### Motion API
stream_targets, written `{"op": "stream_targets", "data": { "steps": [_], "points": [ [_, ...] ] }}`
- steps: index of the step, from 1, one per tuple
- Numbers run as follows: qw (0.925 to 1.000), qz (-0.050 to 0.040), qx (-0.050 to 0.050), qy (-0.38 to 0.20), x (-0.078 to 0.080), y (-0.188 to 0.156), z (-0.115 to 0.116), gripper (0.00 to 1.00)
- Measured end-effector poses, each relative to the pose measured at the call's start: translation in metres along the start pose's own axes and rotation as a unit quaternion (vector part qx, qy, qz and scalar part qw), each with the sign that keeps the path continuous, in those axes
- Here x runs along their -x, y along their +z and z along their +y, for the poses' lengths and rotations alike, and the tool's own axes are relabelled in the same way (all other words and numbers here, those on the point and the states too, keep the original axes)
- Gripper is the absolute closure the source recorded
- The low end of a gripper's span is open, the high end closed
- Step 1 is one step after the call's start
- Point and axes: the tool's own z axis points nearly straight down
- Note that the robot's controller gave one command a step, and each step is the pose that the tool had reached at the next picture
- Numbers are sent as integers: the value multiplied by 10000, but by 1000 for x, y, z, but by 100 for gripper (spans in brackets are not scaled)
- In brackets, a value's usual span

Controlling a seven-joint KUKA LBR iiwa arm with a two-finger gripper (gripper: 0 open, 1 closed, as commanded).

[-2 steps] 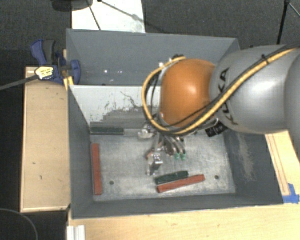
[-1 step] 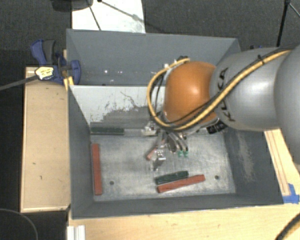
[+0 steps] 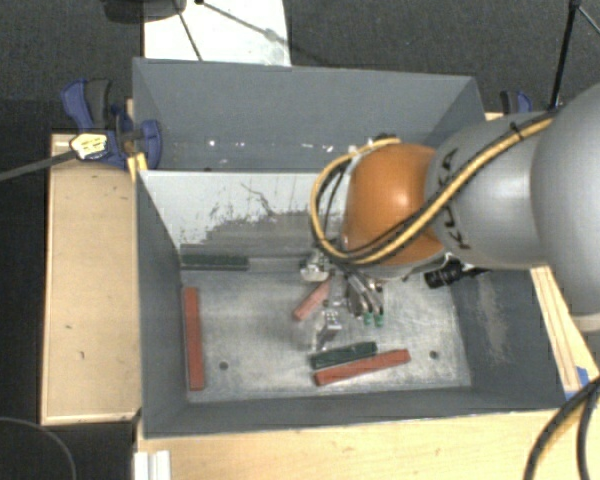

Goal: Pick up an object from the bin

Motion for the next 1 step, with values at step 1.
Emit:
{"op": "stream_targets", "data": {
  "steps": [1],
  "points": [
    [9981, -61, 17, -614, 12, 14, -29, 100]
  ]
}}
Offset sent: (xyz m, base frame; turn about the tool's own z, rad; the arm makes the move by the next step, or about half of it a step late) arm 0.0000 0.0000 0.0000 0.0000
